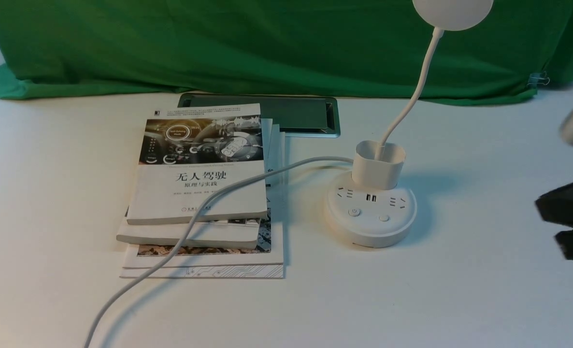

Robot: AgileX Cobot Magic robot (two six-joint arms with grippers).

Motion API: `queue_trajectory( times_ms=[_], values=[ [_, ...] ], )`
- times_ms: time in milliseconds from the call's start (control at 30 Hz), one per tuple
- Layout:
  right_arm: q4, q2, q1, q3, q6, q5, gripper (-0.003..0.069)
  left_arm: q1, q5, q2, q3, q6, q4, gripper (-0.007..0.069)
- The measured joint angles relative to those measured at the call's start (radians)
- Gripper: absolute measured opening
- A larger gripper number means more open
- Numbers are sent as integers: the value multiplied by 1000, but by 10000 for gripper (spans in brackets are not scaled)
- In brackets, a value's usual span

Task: Turn on the desk lamp on the white desktop with your hand.
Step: 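Press the button on the base of the white desk lamp with the right gripper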

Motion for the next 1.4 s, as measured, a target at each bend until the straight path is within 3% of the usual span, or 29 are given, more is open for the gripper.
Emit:
queue_trajectory(
  times_ms=[200, 567, 1067, 1400],
  values=[
    [-114, 266, 130, -118, 52, -9, 30, 0, 0, 0, 0, 0, 0, 21],
    [-136, 604, 154, -290, 61, -124, 34, 0, 0, 0, 0, 0, 0, 21],
    [-140, 722, 164, -296, 59, -346, 34, 0, 0, 0, 0, 0, 0, 21],
    [-141, 758, 164, -296, 57, -341, 34, 0, 0, 0, 0, 0, 0, 21]
  ],
)
